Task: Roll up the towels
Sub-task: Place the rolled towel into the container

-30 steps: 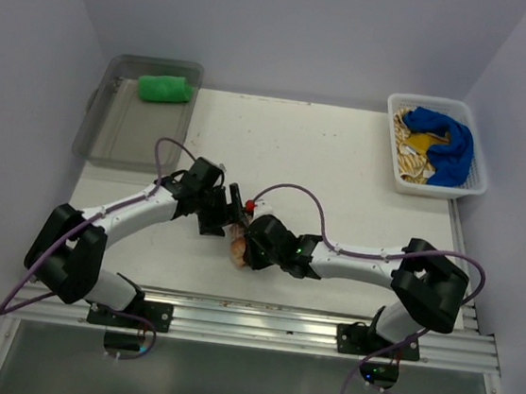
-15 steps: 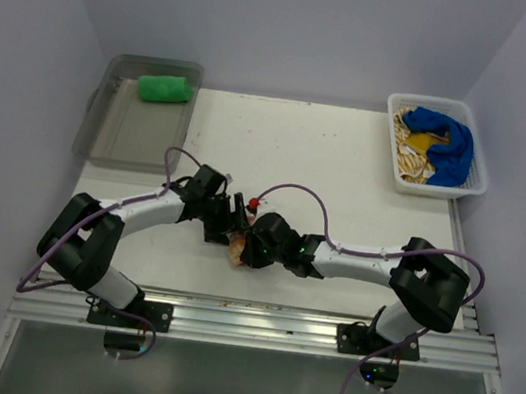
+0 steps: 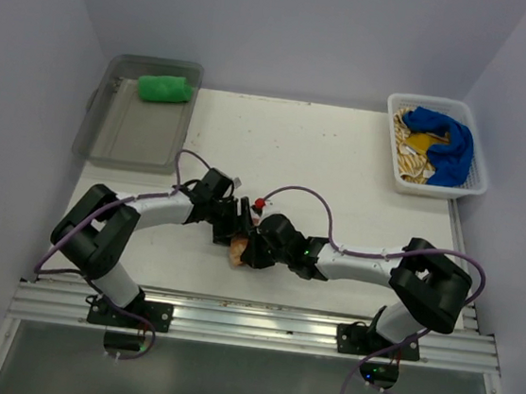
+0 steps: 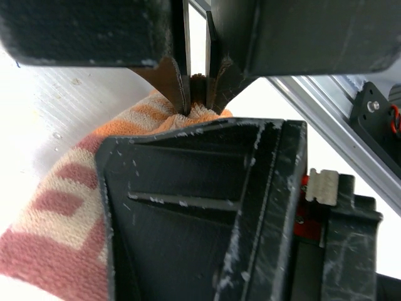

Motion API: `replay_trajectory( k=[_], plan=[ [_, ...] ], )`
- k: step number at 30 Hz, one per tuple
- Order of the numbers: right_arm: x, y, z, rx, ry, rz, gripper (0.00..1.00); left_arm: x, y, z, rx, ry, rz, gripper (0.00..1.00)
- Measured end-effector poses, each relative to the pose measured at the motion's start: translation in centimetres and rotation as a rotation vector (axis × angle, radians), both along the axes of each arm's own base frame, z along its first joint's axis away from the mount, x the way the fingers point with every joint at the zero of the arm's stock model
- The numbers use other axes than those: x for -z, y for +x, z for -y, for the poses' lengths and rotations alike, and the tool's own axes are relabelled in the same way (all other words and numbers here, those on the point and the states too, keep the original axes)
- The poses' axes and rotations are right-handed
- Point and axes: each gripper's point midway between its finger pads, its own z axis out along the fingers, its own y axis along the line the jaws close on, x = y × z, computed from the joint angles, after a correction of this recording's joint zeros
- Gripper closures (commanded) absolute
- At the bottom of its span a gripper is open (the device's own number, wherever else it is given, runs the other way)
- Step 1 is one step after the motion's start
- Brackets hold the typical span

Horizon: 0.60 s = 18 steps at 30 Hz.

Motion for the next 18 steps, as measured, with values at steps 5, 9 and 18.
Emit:
replay_trajectory(
  k=[5,9,18],
  plan=[
    [0.0,0.0,-0.1,0.004,0.022,-0.015,1.00,0.4,0.0,0.5,0.010,0.003,-0.002,0.54],
    [0.0,-0.1,-0.2,0.006,0.035,-0.027,0.84,0.6,0.0,0.5,0.006,0.017,-0.007,0.73],
    [-1.9,-0.5,0.7,0.007,0.041,-0.014,0.37,-0.4,0.8,-0.3,-0.005,0.119,0.025,0.85]
  ],
)
